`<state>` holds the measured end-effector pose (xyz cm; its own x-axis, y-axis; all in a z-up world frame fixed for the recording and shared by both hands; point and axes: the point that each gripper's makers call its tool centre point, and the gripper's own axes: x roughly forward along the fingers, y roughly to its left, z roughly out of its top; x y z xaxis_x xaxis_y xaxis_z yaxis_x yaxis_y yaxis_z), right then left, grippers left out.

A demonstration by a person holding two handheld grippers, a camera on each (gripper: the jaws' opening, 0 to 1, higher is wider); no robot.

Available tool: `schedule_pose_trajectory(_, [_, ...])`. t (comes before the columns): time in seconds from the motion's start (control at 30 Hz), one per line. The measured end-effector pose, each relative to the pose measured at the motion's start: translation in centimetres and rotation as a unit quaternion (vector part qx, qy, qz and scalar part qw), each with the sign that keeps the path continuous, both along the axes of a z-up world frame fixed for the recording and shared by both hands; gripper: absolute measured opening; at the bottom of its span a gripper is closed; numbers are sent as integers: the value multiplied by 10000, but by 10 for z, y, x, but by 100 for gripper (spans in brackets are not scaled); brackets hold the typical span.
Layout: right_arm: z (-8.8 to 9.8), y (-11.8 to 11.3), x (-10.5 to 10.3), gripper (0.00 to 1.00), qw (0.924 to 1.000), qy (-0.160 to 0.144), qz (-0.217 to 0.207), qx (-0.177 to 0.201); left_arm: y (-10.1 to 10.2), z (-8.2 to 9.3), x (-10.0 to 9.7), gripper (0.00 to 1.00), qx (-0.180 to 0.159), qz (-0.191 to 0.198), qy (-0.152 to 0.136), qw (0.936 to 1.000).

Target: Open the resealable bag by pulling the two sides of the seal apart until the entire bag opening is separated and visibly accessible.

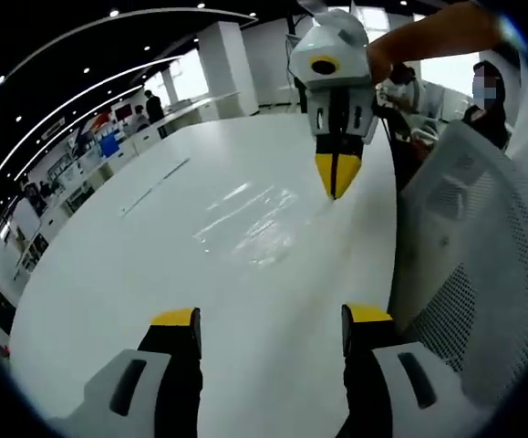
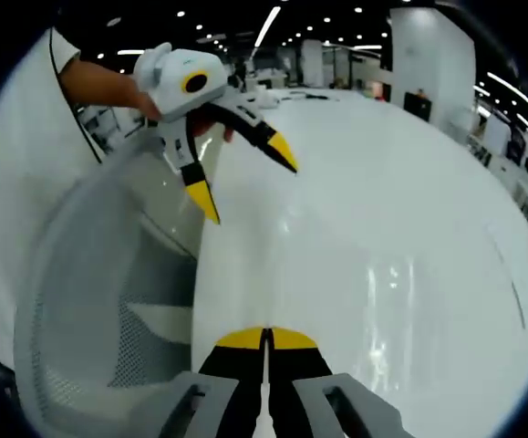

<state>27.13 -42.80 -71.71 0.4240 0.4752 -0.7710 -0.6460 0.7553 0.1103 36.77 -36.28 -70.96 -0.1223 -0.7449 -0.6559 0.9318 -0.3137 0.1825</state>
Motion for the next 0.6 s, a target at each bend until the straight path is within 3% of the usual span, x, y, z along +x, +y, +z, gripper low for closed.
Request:
schedule_pose_trajectory(0.07, [3, 3, -1, 0, 10000, 10, 94, 28, -4, 2, 0, 50, -27, -143, -193, 9997])
schedule_pose_trajectory(0.33, [7, 11, -2, 0, 9987, -55, 498, -66, -9, 4, 0, 33, 17, -351, -294, 9989])
schedule_pose_trajectory(0.53, [16, 15, 4, 0, 9980, -87, 616, 66, -11, 3, -10, 18, 63, -966, -716, 9927])
schedule_pose_trajectory(0.6, [17, 14, 5, 0, 9980, -112, 624, 62, -12, 3, -12, 14, 77, -992, -717, 9925])
